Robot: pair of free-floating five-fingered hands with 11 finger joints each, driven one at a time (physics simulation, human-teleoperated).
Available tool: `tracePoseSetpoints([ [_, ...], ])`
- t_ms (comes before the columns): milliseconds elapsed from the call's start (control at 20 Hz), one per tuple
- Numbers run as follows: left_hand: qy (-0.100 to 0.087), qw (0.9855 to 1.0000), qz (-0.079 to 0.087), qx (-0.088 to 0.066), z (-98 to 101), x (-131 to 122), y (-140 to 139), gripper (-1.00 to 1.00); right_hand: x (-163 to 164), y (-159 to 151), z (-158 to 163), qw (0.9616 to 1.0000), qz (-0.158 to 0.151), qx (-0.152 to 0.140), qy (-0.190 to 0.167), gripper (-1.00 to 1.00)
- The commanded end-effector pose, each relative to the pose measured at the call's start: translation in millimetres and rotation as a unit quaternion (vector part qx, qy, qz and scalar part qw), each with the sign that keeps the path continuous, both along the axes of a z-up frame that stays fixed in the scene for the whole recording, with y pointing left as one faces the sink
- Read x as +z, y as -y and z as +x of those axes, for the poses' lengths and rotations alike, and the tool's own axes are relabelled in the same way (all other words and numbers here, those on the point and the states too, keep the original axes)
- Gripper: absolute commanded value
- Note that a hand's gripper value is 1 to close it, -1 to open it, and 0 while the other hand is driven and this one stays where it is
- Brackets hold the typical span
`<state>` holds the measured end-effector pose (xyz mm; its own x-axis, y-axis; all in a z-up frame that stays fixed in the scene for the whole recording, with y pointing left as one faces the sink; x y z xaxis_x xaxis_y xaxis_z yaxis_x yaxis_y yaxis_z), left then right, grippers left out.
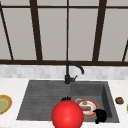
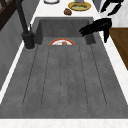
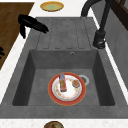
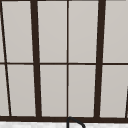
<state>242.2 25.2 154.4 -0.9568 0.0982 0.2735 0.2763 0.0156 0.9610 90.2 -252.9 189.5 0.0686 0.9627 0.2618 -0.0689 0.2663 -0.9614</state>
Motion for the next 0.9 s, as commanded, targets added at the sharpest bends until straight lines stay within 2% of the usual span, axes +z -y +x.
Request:
tracePoseSetpoints([
  [0,-0.010,0.9997,0.022,0.000,15.5,1.3,22.0,-1.00,0.0,0.0,0.0,1.0000,0.000,0.000,0.000,0.00],
  [300,-0.017,0.9994,0.028,0.001,33.2,1.1,56.9,-1.00,0.0,0.0,0.0,1.0000,0.000,0.000,0.000,0.00],
  [400,-0.027,0.9994,0.023,0.001,35.6,-3.6,69.8,-1.00,0.0,0.0,0.0,1.0000,0.000,0.000,0.000,0.00],
  [700,-0.031,0.9994,0.014,0.002,47.2,-12.8,111.8,-1.00,0.0,0.0,0.0,1.0000,0.000,0.000,0.000,0.00],
  [850,-0.040,0.9991,0.014,0.002,54.1,-25.0,130.8,-1.00,0.0,0.0,0.0,1.0000,0.000,0.000,0.000,0.00],
])
